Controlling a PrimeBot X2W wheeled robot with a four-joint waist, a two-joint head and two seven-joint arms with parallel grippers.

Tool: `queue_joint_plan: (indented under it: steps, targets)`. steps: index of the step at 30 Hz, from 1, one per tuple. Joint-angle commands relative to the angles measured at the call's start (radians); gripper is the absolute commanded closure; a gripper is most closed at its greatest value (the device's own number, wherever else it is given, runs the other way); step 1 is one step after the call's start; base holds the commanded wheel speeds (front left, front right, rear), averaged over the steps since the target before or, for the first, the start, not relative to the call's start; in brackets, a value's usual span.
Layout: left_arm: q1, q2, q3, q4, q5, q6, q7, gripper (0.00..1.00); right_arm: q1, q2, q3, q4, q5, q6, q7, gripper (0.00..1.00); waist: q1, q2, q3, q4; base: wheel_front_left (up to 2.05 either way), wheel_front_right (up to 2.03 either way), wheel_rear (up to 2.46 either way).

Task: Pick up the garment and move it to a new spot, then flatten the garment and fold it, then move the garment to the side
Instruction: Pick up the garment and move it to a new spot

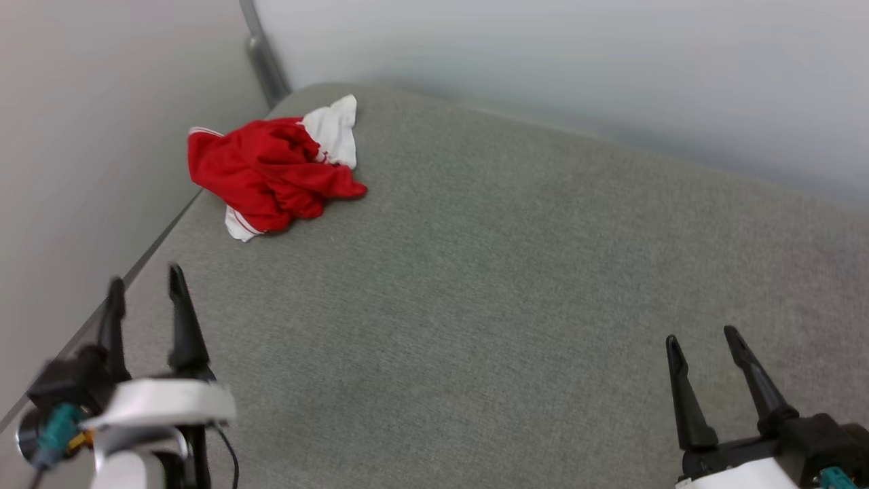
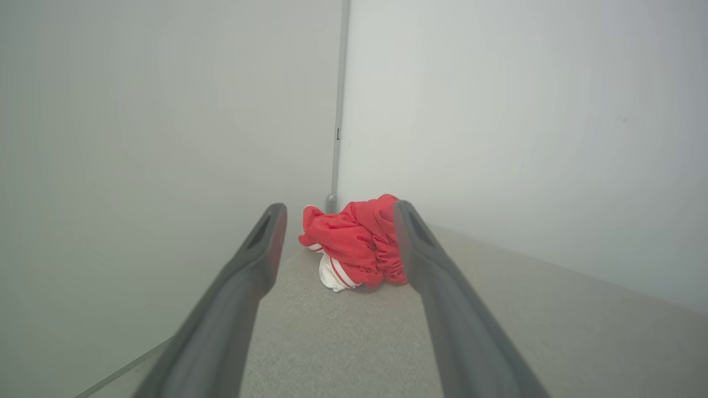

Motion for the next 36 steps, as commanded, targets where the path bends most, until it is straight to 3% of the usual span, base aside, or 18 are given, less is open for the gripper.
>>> queue_joint_plan:
  steps: [1, 6, 10, 16, 19, 24, 29, 36]
  targets:
    - [-0.081, 0.011, 0.039, 0.034, -0.038, -0.034, -0.005, 0.0, -0.025, 0.0, -0.01, -0.012, -0.017, 0.0, -0.002, 0.0, 0.0, 0.0, 0.058, -0.03, 0.0, 0.0, 0.0]
    - [-0.3, 0.096, 0.115, 0.133, -0.083, -0.096, -0.004, 0.0, -0.064, 0.0, -0.026, -0.032, -0.061, 0.0, -0.002, 0.0, 0.0, 0.0, 0.149, -0.072, 0.0, 0.0, 0.0]
    - [-0.477, 0.222, 0.129, 0.26, -0.134, -0.128, -0.003, 0.0, -0.102, 0.0, -0.028, -0.058, -0.098, 0.0, -0.002, 0.0, 0.0, 0.0, 0.228, -0.114, 0.0, 0.0, 0.0]
    - [-0.728, 0.39, 0.077, 0.447, -0.226, -0.141, 0.076, 0.0, -0.15, 0.0, -0.056, -0.102, -0.142, 0.0, -0.002, 0.0, 0.0, 0.0, 0.344, -0.143, 0.0, 0.0, 0.0]
    - [-0.798, 0.438, 0.03, 0.484, -0.278, -0.142, 0.119, 0.0, -0.162, 0.0, -0.061, -0.121, -0.158, 0.0, -0.002, 0.0, 0.0, 0.0, 0.379, -0.15, 0.0, 0.0, 0.0]
    - [-0.917, 0.565, -0.077, 0.581, -0.421, -0.142, 0.274, 0.0, -0.196, 0.0, -0.063, -0.174, -0.192, 0.0, -0.002, 0.0, 0.0, 0.0, 0.455, -0.173, 0.0, 0.0, 0.0]
    - [-0.958, 0.653, -0.171, 0.66, -0.599, -0.142, 0.491, 0.0, -0.218, 0.0, -0.06, -0.232, -0.222, 0.0, -0.002, 0.0, 0.0, 0.0, 0.515, -0.198, 0.0, 0.0, 0.0]
    - [-0.944, 0.715, -0.296, 0.681, -0.814, -0.143, 0.788, 0.0, -0.233, 0.0, -0.055, -0.292, -0.255, 0.0, -0.002, 0.0, 0.0, 0.0, 0.577, -0.222, 0.0, 0.0, 0.0]
